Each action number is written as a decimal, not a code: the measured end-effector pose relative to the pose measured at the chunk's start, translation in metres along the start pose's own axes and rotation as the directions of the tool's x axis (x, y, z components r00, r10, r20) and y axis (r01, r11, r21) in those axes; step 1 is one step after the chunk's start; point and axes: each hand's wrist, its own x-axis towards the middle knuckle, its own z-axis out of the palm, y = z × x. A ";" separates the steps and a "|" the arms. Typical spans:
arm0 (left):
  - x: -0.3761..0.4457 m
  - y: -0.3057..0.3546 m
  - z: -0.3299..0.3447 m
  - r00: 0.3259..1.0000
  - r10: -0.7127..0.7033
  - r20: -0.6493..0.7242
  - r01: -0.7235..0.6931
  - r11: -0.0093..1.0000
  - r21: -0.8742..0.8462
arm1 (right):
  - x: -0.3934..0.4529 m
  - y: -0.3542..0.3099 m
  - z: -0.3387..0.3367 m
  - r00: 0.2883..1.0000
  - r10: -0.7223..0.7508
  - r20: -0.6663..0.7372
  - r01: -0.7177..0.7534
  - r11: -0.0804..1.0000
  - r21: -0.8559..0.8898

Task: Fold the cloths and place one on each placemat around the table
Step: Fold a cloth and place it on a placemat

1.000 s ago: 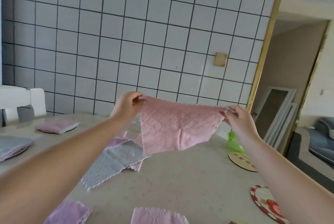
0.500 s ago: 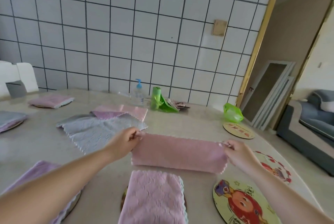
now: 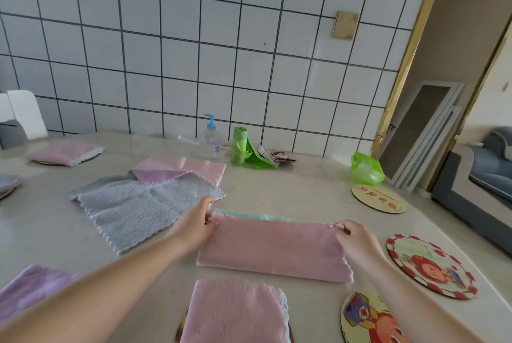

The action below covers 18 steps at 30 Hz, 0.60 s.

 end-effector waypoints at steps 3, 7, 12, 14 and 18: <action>0.013 0.000 0.004 1.000 -0.014 -0.024 0.015 0.999 0.044 | 0.017 0.001 0.011 0.998 0.056 -0.024 -0.055 0.997 0.060; 0.029 -0.002 0.006 0.998 -0.045 -0.042 0.050 0.992 0.119 | 0.035 0.001 0.023 0.993 0.103 -0.061 -0.102 0.995 0.010; 0.042 -0.002 0.009 0.998 -0.055 -0.039 0.062 0.979 0.196 | 0.052 0.003 0.030 0.990 0.122 -0.077 -0.125 0.991 -0.042; 0.046 -0.002 0.010 0.998 -0.056 -0.034 0.062 0.971 0.233 | 0.057 0.005 0.032 0.989 0.123 -0.085 -0.128 0.990 -0.063; 0.053 0.000 0.013 0.997 -0.072 -0.025 0.076 0.958 0.277 | 0.063 0.005 0.033 0.987 0.128 -0.094 -0.136 0.987 -0.088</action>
